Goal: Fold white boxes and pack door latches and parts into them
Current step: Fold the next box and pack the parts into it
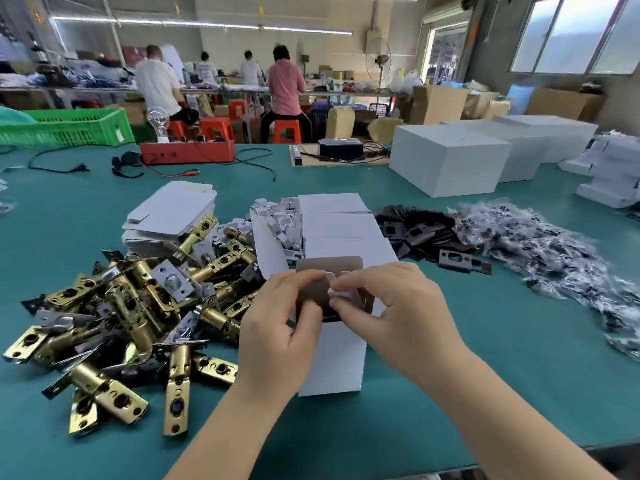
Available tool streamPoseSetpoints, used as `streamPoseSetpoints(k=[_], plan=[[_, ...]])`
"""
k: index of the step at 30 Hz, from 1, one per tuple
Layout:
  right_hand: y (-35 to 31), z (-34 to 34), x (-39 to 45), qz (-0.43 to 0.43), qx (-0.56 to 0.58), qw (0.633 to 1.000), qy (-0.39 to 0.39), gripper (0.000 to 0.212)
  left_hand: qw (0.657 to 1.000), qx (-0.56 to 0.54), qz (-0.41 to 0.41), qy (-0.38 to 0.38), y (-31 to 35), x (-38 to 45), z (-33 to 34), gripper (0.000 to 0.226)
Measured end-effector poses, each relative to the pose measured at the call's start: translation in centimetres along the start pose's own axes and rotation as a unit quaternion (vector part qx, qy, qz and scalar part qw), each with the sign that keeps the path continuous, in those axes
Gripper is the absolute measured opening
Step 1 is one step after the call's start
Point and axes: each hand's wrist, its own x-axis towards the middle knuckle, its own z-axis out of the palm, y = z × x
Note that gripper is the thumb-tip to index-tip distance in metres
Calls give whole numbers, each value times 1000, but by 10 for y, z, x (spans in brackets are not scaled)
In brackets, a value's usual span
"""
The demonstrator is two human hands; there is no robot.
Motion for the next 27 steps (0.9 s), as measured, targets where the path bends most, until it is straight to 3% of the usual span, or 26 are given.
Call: streamPoseSetpoints(k=[2, 6, 11, 17, 20, 24, 27], plan=[[1, -7, 3, 18, 4, 999, -43, 12, 999, 8, -28, -17, 2, 1, -3, 25], [6, -24, 16, 32, 24, 974, -224, 44, 994, 8, -78, -71, 5, 8, -10, 26], [5, -37, 39, -23, -2, 943, -333, 23, 988, 41, -91, -115, 11, 15, -16, 40], [-1, -30, 61, -75, -83, 893, -436, 27, 986, 36, -104, -121, 14, 14, -16, 42], [-1, -25, 63, -107, -144, 882, -437, 29, 986, 29, -107, -123, 16, 13, -17, 43], [4, -20, 51, -160, -193, 895, -370, 25, 986, 34, -110, -119, 14, 13, -17, 42], [14, -24, 43, -169, -123, 917, -339, 23, 984, 40, -124, -121, 10, 13, -16, 35]])
